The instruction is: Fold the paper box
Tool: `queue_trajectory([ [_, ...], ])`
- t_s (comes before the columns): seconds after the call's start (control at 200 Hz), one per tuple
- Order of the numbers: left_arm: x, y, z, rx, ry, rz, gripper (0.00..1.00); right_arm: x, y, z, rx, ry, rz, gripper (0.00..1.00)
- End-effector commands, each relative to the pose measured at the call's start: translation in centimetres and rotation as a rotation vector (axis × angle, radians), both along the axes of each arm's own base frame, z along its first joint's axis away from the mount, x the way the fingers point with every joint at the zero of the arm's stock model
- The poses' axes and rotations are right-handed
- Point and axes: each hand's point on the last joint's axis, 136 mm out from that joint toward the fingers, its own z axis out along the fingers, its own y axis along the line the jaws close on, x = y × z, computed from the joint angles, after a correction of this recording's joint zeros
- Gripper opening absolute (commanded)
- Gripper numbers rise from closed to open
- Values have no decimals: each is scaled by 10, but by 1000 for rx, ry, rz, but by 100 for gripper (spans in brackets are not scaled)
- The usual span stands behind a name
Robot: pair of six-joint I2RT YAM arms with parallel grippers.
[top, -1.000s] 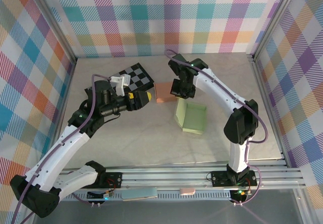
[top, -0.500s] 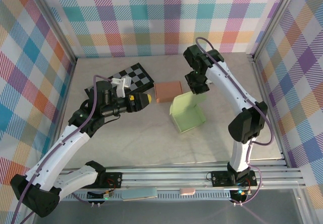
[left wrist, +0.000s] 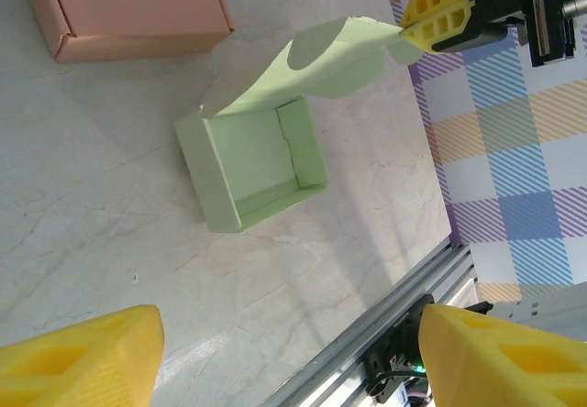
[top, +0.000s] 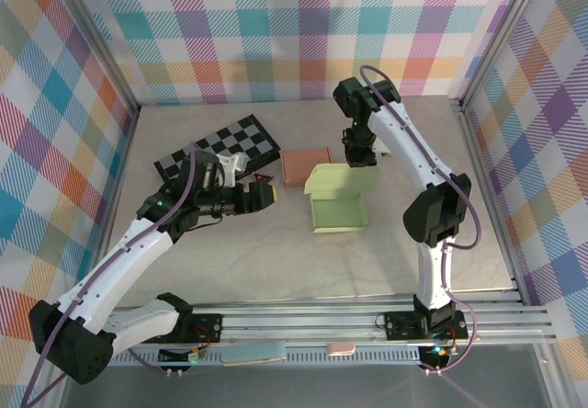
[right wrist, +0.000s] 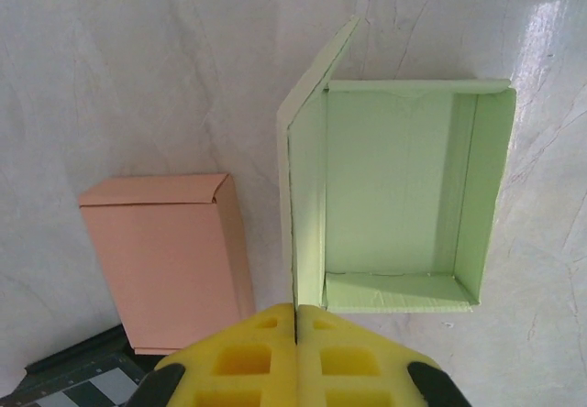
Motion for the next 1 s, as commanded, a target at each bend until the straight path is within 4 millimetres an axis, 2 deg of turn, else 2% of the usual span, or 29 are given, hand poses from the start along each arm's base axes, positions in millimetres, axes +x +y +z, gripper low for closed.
queue_trajectory([
  [0.0,-6,2,-1,8,2,-19,73,-6,-5,1,-15,29,-48,0],
  [0.085,-6,1,-3,11,8,-25,73,-5,-4,1,-12,19,-32,0],
  [0.46,3,-6,-7,20,26,-46,74,-2,-15,16,-39,-51,27,22],
  [0.63,6,-9,-8,25,29,-54,74,5,-24,35,-66,-131,67,35],
  [0.755,10,-11,-8,32,26,-57,75,14,-39,63,-126,-227,130,47],
  [0.845,14,-13,-10,50,37,-67,75,24,-55,91,-207,-324,236,56],
  [0.895,16,-15,-13,65,44,-78,75,34,-63,108,-256,-399,351,61],
  [0.945,17,-18,-15,80,53,-88,75,40,-70,116,-281,-456,490,67],
  [0.995,17,-21,-18,94,65,-100,75,53,-60,121,-220,-585,702,67],
])
